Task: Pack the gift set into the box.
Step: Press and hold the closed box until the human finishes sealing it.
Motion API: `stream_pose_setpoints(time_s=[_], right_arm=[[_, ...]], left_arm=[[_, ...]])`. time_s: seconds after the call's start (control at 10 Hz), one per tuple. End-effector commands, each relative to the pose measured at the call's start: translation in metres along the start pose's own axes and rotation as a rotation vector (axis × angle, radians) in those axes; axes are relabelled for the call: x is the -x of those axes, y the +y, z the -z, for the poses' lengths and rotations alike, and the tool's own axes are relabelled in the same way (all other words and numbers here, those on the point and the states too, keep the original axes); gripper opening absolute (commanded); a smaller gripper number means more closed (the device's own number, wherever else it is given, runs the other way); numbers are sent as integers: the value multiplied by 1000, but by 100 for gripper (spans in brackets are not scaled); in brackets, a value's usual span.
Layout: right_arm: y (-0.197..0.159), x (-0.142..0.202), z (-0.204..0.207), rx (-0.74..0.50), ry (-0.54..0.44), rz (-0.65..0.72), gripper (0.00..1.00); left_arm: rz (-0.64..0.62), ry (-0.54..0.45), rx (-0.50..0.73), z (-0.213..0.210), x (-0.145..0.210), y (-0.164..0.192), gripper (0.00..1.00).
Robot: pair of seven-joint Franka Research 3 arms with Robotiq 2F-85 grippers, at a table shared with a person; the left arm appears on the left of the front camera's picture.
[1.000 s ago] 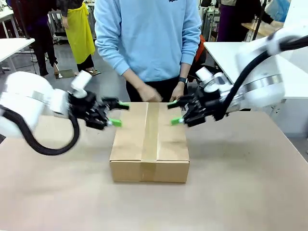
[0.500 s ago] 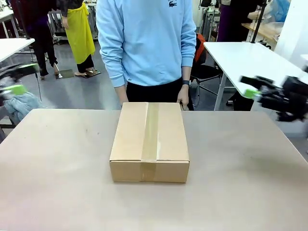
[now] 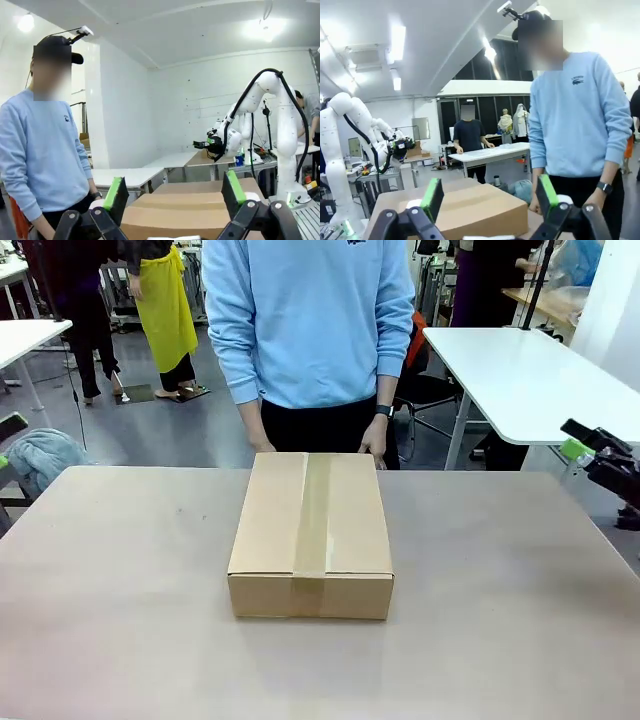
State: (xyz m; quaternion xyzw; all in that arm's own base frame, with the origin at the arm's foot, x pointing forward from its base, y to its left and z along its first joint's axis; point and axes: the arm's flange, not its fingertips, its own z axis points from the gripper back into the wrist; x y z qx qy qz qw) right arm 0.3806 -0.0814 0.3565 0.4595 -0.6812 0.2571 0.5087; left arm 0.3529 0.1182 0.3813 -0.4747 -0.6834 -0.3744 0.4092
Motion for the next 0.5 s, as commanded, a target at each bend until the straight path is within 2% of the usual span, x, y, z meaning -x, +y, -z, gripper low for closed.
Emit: stream_pose_setpoints(time_s=[0.0, 0.4], right_arm=[[9, -11, 8, -34, 14, 4, 100], [9, -11, 8, -34, 14, 4, 100]], left_arm=[[5, 24, 15, 10, -16, -4, 100], [5, 24, 15, 10, -16, -4, 100]])
